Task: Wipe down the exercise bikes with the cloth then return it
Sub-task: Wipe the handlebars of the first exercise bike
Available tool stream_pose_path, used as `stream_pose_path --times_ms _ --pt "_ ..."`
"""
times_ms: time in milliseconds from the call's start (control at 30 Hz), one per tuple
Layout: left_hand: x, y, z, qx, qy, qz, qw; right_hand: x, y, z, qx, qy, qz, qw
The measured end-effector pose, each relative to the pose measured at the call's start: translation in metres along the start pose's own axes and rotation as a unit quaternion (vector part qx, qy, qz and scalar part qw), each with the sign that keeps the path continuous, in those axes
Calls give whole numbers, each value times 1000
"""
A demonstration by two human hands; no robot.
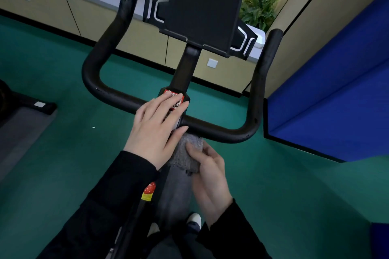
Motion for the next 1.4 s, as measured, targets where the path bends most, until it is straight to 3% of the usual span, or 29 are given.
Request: stream_pose_path --times_ms 200,433,633,900,1133,1267,1400 --pt "-3 -1 1 -1 0 -4 1000 -4 8 -2 6 -47 -14 999" --pt "8 0 1 13 2 -32 999 -15 39 6 70 -13 -35 997" --pt "51 -12 -19 -11 -85 -8 996 -10 12 11 28 -30 -39 998" --pt "60 -45 -25 -91 -38 -47 994 -30 58 14 135 66 -46 988" --pt "56 -51 -25 -64 -27 -7 998 -28 66 13 121 73 -82 987" --pt "55 -51 -25 -62 -21 11 998 -50 94 14 235 218 18 947" --pt "56 -52 -25 -58 -25 18 998 -68 80 19 289 358 246 853"
Point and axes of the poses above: each hand's wrist, its own z-axis away from the middle knuckle, its own y-axis out of the back of the hand, x = y × z, the point moved 4 cm from there along -z, towards the middle knuckle, and after that the axes turned 15 degrees about z, right-handed, at the moved point
